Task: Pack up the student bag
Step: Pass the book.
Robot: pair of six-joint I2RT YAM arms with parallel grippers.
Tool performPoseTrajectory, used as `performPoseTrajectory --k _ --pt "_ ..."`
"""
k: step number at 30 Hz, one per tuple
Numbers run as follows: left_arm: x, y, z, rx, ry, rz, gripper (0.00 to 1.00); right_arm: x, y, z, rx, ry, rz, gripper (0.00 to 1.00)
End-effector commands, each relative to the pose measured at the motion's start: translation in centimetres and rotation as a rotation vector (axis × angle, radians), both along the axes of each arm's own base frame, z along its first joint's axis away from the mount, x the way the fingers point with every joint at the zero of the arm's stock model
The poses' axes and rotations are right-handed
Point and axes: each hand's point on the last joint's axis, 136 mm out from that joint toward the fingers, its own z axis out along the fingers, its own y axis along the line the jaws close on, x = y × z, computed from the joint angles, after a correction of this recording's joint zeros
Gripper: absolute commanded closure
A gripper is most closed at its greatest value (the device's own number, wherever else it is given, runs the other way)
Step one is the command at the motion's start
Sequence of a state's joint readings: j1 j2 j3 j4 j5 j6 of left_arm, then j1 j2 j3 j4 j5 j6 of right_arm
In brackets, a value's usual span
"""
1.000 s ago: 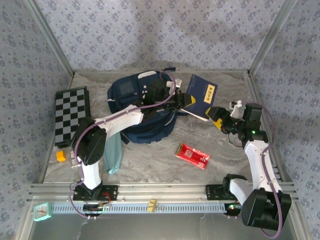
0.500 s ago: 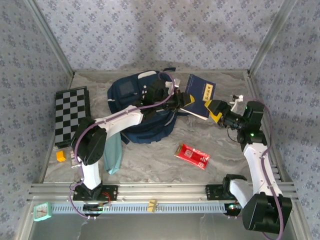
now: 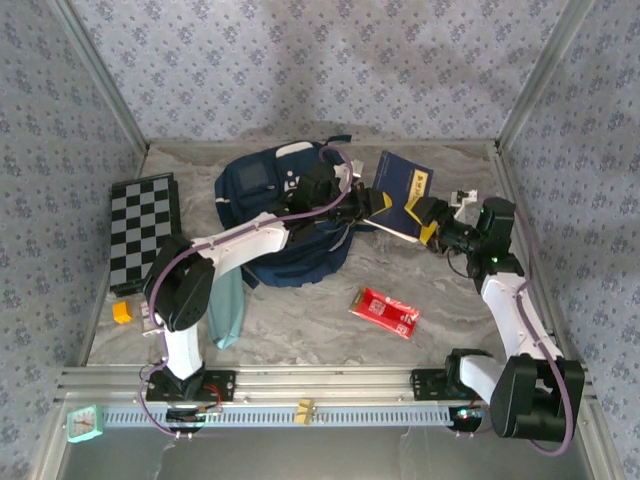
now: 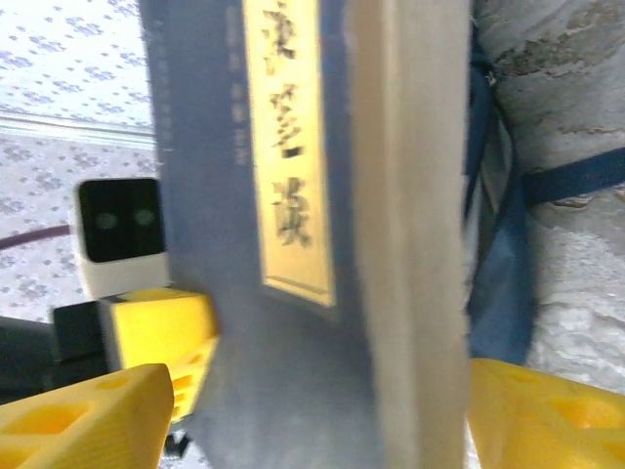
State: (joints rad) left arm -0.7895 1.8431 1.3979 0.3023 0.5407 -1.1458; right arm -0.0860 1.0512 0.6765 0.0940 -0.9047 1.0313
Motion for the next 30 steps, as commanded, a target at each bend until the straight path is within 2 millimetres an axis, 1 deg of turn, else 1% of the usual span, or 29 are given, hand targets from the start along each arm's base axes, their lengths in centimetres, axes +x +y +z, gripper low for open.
performPoseTrajectory --k 1,4,6,7,9,11,14,17,19,21,22,23,25,28,29,30 --pt "0.5 0.4 3.2 -0.042 -0.091 0.021 1.00 -0.4 0.1 3.3 0.021 -0.094 0.003 0.25" --pt "0.6 0.6 2.6 -0.018 -0.093 0.027 1.00 -0.8 -0.2 4.0 0.017 -0.107 -0.010 0.32" --pt "0.6 0.7 2.2 -0.001 -0.094 0.034 1.00 -1.0 -0.2 4.5 0.011 -0.125 -0.019 0.39" --pt "0.6 0.7 2.1 0.004 -0.095 0.035 1.00 -1.0 -0.1 4.7 0.010 -0.137 -0.018 0.45" --pt "0.5 0.6 2.1 0.005 -0.096 0.033 1.00 -1.0 0.3 4.9 0.007 -0.140 0.004 0.49" --pt "0.3 0.5 2.1 0.012 -0.109 0.031 1.00 -0.9 0.6 4.4 -0.017 -0.123 0.017 0.60" --pt "0.4 0.7 1.5 0.043 -0.115 0.038 1.00 -0.8 0.6 3.9 -0.052 -0.112 0.021 0.80" --pt "0.3 1.0 1.0 0.067 -0.115 0.041 1.00 -0.9 0.2 3.8 -0.089 -0.114 0.011 0.93" --pt "0.1 1.0 0.9 0.070 -0.118 0.037 1.00 -0.8 0.0 3.7 -0.101 -0.115 0.002 1.00" --pt "-0.2 1.0 0.6 0.083 -0.127 0.022 1.00 -0.7 -0.2 3.7 -0.107 -0.114 0.000 1.00" --pt "-0.4 1.3 0.4 0.102 -0.135 0.013 0.93 -0.7 -0.5 3.7 -0.112 -0.109 -0.004 1.00" --pt "-0.4 1.9 0.0 0.136 -0.147 0.010 0.83 -0.8 -0.7 3.8 -0.124 -0.108 -0.009 1.00" --pt "-0.4 3.7 -1.0 0.229 -0.200 0.013 0.68 -1.2 -1.4 3.3 -0.172 -0.078 -0.025 1.00" --pt "-0.6 7.3 -3.4 0.478 -0.295 0.016 0.56 -2.0 -2.5 2.3 -0.251 -0.037 -0.048 1.00" --pt "-0.9 8.6 -4.5 0.576 -0.324 -0.005 0.51 -2.3 -2.8 2.0 -0.261 -0.022 -0.051 1.00" --pt "-1.3 9.4 -5.1 0.637 -0.346 -0.033 0.48 -2.5 -2.9 1.6 -0.265 -0.008 -0.050 1.00"
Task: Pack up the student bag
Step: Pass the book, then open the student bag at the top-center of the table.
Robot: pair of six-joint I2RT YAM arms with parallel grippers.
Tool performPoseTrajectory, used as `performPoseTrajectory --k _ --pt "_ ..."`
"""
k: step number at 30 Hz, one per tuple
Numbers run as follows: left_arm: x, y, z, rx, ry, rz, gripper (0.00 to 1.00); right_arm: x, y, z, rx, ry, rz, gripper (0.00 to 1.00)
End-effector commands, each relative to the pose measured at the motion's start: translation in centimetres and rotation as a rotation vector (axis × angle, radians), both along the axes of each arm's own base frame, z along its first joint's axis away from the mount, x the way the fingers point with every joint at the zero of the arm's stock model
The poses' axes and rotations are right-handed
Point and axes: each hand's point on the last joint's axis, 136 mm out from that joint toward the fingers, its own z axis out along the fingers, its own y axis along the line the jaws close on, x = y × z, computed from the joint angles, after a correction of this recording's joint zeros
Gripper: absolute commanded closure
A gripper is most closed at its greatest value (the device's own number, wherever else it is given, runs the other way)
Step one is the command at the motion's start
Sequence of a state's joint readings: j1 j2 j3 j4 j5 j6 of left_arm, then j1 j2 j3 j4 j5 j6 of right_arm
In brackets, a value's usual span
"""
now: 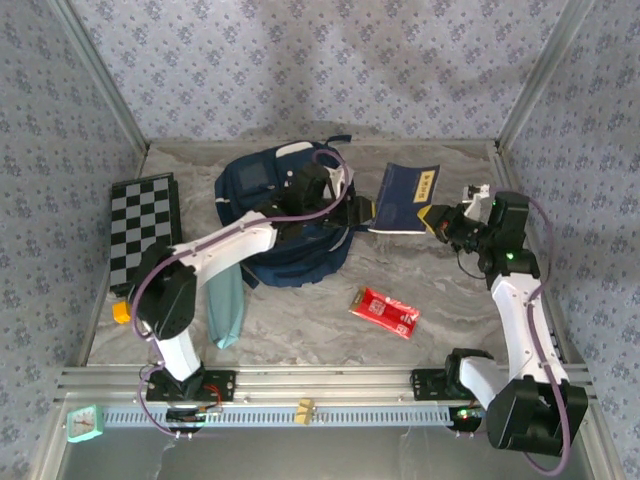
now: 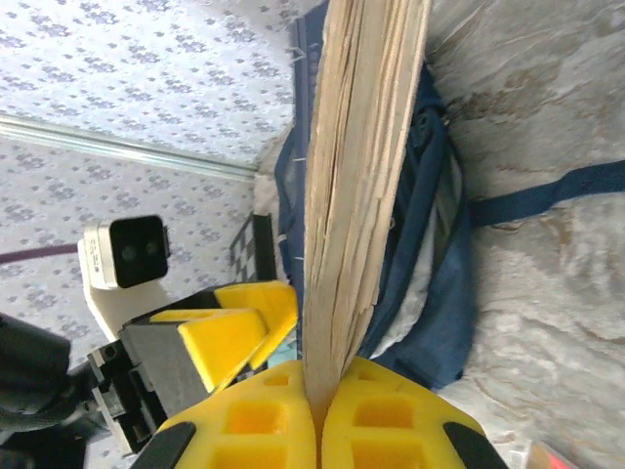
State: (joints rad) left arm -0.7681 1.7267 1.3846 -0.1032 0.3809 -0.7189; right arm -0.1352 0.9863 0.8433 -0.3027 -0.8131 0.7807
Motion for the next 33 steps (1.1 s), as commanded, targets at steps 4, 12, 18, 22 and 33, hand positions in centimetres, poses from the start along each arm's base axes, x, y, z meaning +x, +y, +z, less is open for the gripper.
performPoseTrajectory --k 4,12,18,22,33 --pt "-3.3 6.4 -4.8 0.480 -0.125 -0.204 0.41 -2.2 -0.7 -1.3 -0.072 0.043 0.020 1.00" --pt "-3.2 8.3 -10.6 0.787 -0.111 -0.273 0.31 -2.8 -1.2 -2.9 -0.077 0.060 0.025 1.00" --pt "-1.9 8.2 -13.4 0.917 -0.135 -0.282 0.44 -2.7 -1.2 -3.3 -0.069 0.064 0.026 1.00" --pt "-0.6 8.6 -12.5 0.957 -0.173 -0.228 0.67 -2.9 -0.9 -3.7 -0.067 0.071 0.047 1.00" --pt "2.0 9.4 -4.3 0.912 -0.355 -0.094 1.00 -4.1 0.9 -4.5 -0.021 0.147 0.154 1.00"
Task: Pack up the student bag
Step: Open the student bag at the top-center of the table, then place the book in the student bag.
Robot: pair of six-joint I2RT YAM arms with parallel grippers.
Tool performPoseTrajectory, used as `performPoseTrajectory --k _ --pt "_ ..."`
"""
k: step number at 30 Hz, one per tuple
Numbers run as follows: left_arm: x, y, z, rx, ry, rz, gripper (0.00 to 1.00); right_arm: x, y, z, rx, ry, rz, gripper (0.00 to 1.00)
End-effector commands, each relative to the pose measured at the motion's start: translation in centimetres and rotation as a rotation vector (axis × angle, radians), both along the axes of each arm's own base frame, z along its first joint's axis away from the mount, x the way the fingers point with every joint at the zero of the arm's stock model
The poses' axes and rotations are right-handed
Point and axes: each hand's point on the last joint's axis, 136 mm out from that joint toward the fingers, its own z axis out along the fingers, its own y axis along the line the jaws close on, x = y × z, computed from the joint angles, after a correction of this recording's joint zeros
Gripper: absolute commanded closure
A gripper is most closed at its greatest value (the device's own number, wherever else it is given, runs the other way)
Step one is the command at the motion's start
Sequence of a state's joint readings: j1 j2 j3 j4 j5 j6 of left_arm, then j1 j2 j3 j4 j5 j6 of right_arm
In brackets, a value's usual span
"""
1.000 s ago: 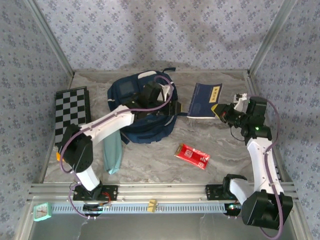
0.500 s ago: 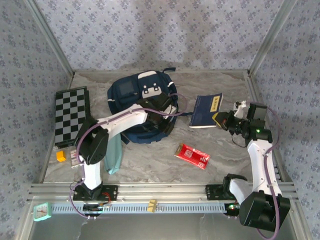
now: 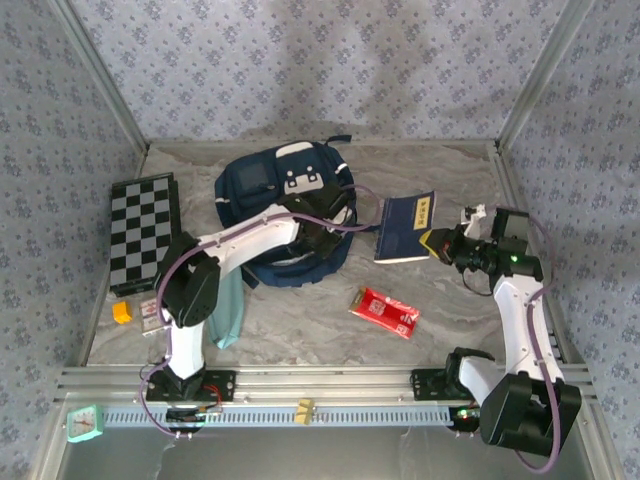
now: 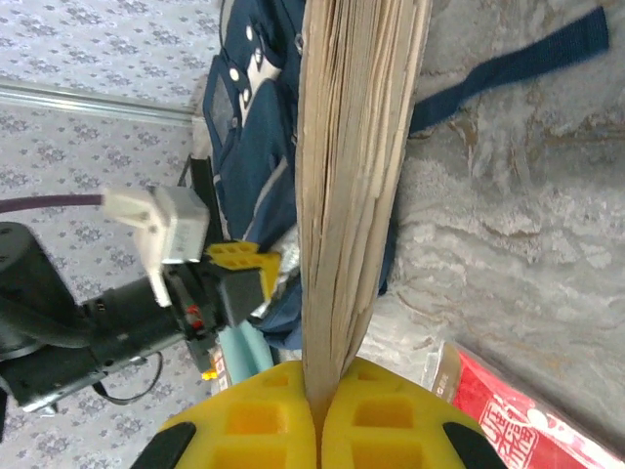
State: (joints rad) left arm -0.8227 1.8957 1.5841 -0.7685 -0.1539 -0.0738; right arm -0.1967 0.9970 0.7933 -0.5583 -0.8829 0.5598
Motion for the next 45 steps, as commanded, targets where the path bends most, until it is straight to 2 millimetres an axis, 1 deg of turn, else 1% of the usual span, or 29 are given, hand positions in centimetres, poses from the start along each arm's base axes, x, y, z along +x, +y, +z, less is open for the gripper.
performPoseTrajectory --k 1,3,5,6,9,11,13,15,16,19,21,24,28,29,31,32,33,34,36,38,39,41,42,43,45 --pt "2.2 0.6 7.7 -0.074 -0.178 0.031 1.00 -0.9 1.6 0.7 0.038 0.003 0.077 1.00" --pt "3.1 1.1 10.1 -0.104 -0.228 0.064 1.00 -1.0 3.2 0.2 0.047 0.016 0.120 1.00" --pt "4.0 1.7 12.3 -0.125 -0.264 0.098 1.00 -0.7 4.3 0.0 0.054 0.022 0.138 1.00" --pt "4.5 2.0 13.7 -0.138 -0.298 0.119 1.00 -0.5 5.0 -0.1 0.070 0.030 0.144 1.00" --pt "5.4 2.5 17.4 -0.198 -0.385 0.148 1.00 0.4 7.3 -0.3 0.091 0.024 0.178 1.00" --pt "5.7 2.7 19.4 -0.233 -0.420 0.158 1.00 1.1 8.9 -0.2 0.087 0.012 0.209 1.00" --pt "6.0 2.6 21.0 -0.257 -0.449 0.164 1.00 2.3 11.0 -0.3 0.084 -0.012 0.235 1.00" --pt "6.1 2.4 21.7 -0.264 -0.459 0.162 1.00 3.7 12.9 -0.6 0.084 -0.020 0.246 1.00" --pt "6.2 2.3 22.4 -0.277 -0.470 0.164 1.00 4.5 14.1 -0.6 0.091 -0.026 0.260 1.00" --pt "6.2 1.9 23.1 -0.297 -0.468 0.162 1.00 6.7 17.5 -0.1 0.115 -0.072 0.305 1.00" --pt "6.2 1.8 23.6 -0.314 -0.475 0.170 1.00 8.1 19.2 -0.7 0.083 -0.080 0.308 1.00" --pt "6.2 1.7 24.4 -0.341 -0.483 0.177 1.00 10.7 20.5 -2.4 0.013 -0.077 0.288 1.00" --pt "6.3 1.6 24.7 -0.355 -0.488 0.185 1.00 14.5 22.5 -4.3 -0.001 -0.066 0.279 1.00" --pt "6.4 1.5 24.7 -0.358 -0.488 0.190 1.00 15.3 23.0 -5.0 -0.013 -0.067 0.284 1.00" --pt "6.5 1.5 24.6 -0.358 -0.484 0.191 1.00 16.3 22.5 -7.2 -0.076 -0.020 0.246 0.97" --pt "6.5 1.5 24.5 -0.354 -0.482 0.197 1.00 16.5 22.2 -8.0 -0.093 -0.010 0.233 0.91" --pt "6.6 1.6 24.5 -0.352 -0.480 0.199 1.00 16.4 22.0 -8.6 -0.104 -0.002 0.227 0.82" --pt "6.5 1.6 24.4 -0.350 -0.477 0.197 1.00 16.3 21.8 -8.9 -0.115 0.001 0.221 0.75" --pt "6.6 1.6 24.2 -0.346 -0.476 0.197 1.00 15.4 21.1 -9.1 -0.170 0.001 0.221 0.66" --pt "6.5 1.5 24.0 -0.349 -0.468 0.194 1.00 14.3 19.8 -8.8 -0.265 -0.004 0.195 0.56" --pt "6.5 1.5 24.0 -0.352 -0.466 0.194 1.00 13.6 19.2 -8.6 -0.314 -0.011 0.186 0.53" --pt "6.5 1.3 23.8 -0.359 -0.459 0.190 1.00 12.2 18.4 -8.1 -0.386 -0.024 0.168 0.51" --pt "6.6 1.2 23.7 -0.364 -0.458 0.190 1.00 11.0 18.1 -8.8 -0.421 -0.008 0.168 0.54" --pt "6.6 1.1 23.4 -0.363 -0.454 0.188 1.00 10.1 18.2 -9.0 -0.435 -0.006 0.175 0.56" --pt "6.7 1.1 23.1 -0.362 -0.448 0.195 1.00 8.2 19.3 -9.5 -0.445 -0.012 0.209 0.63"
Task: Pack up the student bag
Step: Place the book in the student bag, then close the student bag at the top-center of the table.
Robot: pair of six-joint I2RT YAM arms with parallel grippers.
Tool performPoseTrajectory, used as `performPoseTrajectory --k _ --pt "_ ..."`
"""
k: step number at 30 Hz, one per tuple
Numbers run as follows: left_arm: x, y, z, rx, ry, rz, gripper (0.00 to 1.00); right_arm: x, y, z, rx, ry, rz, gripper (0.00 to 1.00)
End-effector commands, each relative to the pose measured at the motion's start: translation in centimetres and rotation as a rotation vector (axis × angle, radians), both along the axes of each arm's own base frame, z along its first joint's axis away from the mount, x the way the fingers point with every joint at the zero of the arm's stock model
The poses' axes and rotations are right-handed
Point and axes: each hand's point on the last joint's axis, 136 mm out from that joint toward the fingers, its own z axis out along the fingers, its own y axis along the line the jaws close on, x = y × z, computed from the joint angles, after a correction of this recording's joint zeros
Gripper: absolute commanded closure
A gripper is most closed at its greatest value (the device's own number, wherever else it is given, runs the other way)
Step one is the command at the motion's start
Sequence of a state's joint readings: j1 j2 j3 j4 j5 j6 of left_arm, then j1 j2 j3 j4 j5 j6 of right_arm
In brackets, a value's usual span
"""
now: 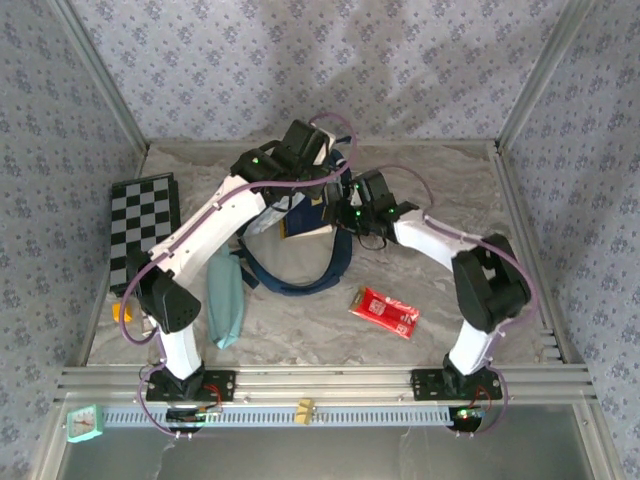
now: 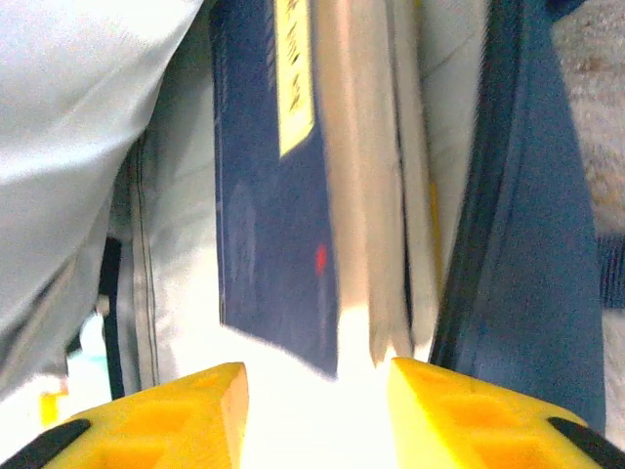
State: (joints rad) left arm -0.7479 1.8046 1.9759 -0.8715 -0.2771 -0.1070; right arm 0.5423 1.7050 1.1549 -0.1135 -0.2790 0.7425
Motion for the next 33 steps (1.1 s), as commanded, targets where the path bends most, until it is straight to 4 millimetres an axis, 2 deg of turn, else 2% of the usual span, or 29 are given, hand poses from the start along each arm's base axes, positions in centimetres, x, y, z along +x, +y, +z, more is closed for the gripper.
performPoseTrajectory --k 1,4,6,8,11,13,17,21,22,23,25,27,30,32,33 --pt "0.9 -1.0 5.0 -0.140 -0.123 0.017 1.00 -3.2 -0.6 -2.6 -0.144 0.025 0.004 0.67" --pt "1.0 -0.9 4.8 -0.143 -0.119 0.021 1.00 -3.7 0.8 -4.2 -0.133 0.032 0.012 0.82" --pt "1.0 -1.0 4.9 -0.149 -0.117 0.021 1.00 -2.7 1.4 -5.2 -0.115 0.041 0.010 0.92" --pt "1.0 -0.9 4.9 -0.156 -0.111 0.027 1.00 -1.2 1.9 -5.3 -0.107 0.003 0.000 0.96" --pt "0.7 -1.1 4.3 -0.163 -0.088 0.020 1.00 1.1 2.9 -3.9 -0.038 -0.081 -0.007 0.96" --pt "0.6 -1.1 4.2 -0.165 -0.079 0.023 1.00 1.8 3.4 -2.6 -0.012 -0.135 -0.001 0.94" --pt "0.3 -1.0 3.8 -0.173 -0.063 0.013 1.00 0.2 3.2 -2.3 -0.027 -0.135 0.060 0.88" --pt "0.2 -1.2 2.8 -0.198 -0.020 0.003 0.95 -2.7 0.3 -2.0 -0.044 -0.108 0.075 0.79" --pt "-0.1 -1.2 1.5 -0.192 0.014 -0.005 0.94 -3.3 -0.6 -1.8 -0.049 -0.099 0.070 0.78" --pt "-0.4 -1.3 1.2 -0.203 0.035 -0.014 0.90 -4.0 -2.0 -1.7 -0.070 -0.088 0.053 0.76" --pt "-1.3 -1.5 0.9 -0.242 0.077 -0.044 0.73 -5.3 -5.0 -1.5 -0.128 -0.067 0.003 0.72" --pt "-2.3 -1.3 1.2 -0.295 0.102 -0.065 0.59 -6.2 -7.8 -0.9 -0.159 -0.044 -0.052 0.68" --pt "-3.3 0.3 2.1 -0.403 0.093 -0.048 0.47 -7.1 -12.0 -0.7 -0.201 0.027 -0.150 0.66" --pt "-3.4 2.5 1.5 -0.440 0.098 0.003 0.42 -7.3 -13.2 -0.6 -0.149 0.062 -0.194 0.61" --pt "-3.1 4.2 1.0 -0.449 0.098 0.047 0.40 -7.2 -13.0 -0.5 -0.098 0.069 -0.194 0.56"
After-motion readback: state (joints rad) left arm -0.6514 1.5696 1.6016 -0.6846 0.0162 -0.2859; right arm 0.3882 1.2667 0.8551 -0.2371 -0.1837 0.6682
